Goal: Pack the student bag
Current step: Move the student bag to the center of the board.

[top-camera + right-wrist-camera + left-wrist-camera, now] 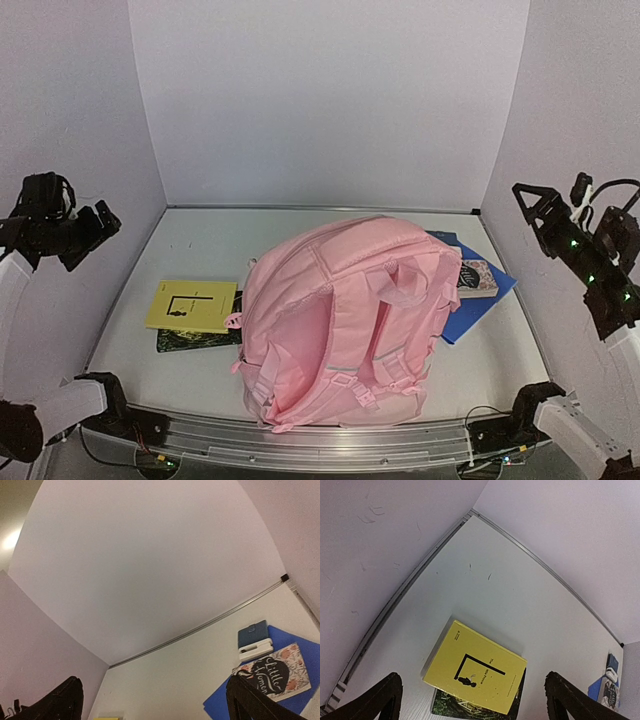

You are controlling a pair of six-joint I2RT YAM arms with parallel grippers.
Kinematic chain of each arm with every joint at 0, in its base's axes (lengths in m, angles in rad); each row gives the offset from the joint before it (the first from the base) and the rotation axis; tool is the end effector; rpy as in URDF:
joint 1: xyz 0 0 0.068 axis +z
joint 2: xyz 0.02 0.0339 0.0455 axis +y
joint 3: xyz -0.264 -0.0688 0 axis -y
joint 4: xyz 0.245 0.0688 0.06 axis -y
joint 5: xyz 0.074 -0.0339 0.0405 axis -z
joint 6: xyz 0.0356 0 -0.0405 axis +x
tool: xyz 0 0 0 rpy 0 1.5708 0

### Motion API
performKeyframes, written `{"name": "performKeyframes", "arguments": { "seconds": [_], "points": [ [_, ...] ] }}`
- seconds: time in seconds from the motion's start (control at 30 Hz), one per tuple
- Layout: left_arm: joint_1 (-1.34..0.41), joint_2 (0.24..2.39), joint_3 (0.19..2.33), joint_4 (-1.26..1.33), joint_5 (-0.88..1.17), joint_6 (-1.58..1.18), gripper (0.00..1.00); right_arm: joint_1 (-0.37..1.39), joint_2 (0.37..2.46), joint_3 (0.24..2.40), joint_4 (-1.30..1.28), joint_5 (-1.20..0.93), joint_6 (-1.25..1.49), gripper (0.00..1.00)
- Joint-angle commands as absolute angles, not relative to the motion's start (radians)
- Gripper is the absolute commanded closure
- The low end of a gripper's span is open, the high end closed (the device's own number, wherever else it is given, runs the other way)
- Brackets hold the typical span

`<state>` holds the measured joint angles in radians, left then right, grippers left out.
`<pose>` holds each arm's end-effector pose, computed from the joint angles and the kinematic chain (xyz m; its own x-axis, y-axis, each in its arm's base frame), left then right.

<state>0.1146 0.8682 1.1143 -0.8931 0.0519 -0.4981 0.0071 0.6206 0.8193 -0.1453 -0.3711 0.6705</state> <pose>0.1590 0.0164 0.3668 -0.4912 -0.5368 -0.6860 -0.3503 0.8428 -0.4087 0.1405 0.0139 0.3799 -0.1873 0.5778 -0.7944 -0.3221 0.7279 0.6053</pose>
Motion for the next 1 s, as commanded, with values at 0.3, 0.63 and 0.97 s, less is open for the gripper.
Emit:
{"name": "performKeyframes", "arguments": {
  "seconds": [0.3,0.63,0.97],
  "points": [
    [0.109,0.853,1.032,-0.625,0.94,-0.248,0.0,0.01,0.617,0.829,-0.522,-0.714,0.616,0.04],
    [-0.367,1.026,1.05,-0.672,0.622,-0.234,0.0,0.01,0.676,0.702,-0.734,-0.726,0.484,0.06],
    [-0.608,0.997,1.029,-0.484,0.746,-0.206,0.0,0.012,0.737,0.642,-0.66,-0.715,0.482,0.04]
  ]
}}
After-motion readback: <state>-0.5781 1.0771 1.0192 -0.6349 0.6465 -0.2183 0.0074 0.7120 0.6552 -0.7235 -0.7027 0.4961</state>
